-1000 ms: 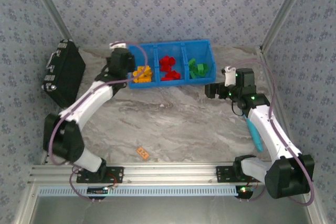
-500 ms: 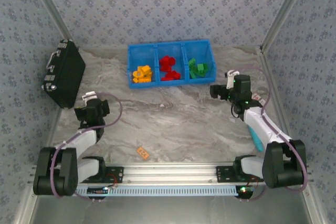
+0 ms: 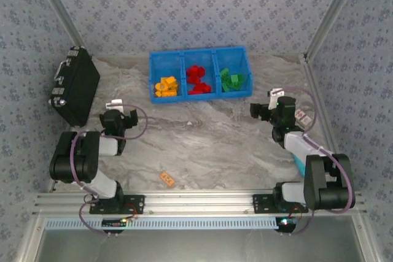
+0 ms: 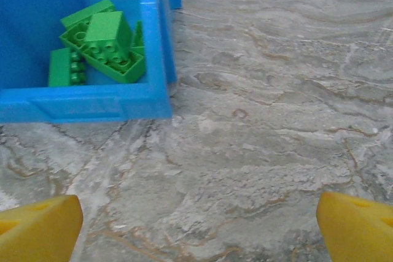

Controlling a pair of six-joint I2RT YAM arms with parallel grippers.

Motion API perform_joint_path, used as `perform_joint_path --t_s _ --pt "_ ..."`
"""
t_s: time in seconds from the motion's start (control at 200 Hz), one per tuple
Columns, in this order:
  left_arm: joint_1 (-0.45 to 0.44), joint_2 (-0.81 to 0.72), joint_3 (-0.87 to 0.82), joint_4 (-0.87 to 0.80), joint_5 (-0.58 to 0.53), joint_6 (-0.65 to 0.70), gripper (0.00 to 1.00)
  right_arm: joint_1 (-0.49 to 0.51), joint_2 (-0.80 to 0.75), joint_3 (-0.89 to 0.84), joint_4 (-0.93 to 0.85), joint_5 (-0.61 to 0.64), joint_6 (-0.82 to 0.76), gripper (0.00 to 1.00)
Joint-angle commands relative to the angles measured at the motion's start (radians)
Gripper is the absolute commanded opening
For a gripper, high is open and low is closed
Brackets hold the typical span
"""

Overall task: Sort the legos into containers by color
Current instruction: Reset both arms

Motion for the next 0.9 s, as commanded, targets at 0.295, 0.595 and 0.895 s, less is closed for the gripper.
perform_joint_path --t_s 0.295,0.595,0.895 --pt "0.020 -0.011 0.034 -0.014 0.112 0.008 1.00 -0.040 0.061 -0.047 0.133 0.052 -0.097 1.00" --pt "0.020 -0.011 0.034 -0.013 0.114 0.009 1.00 -0.066 0.182 -0.077 0.306 0.046 -0.036 1.00" --pt "0.021 -0.011 0.034 -0.013 0.113 0.009 1.00 -0.068 0.212 -0.136 0.426 0.048 -0.034 1.00"
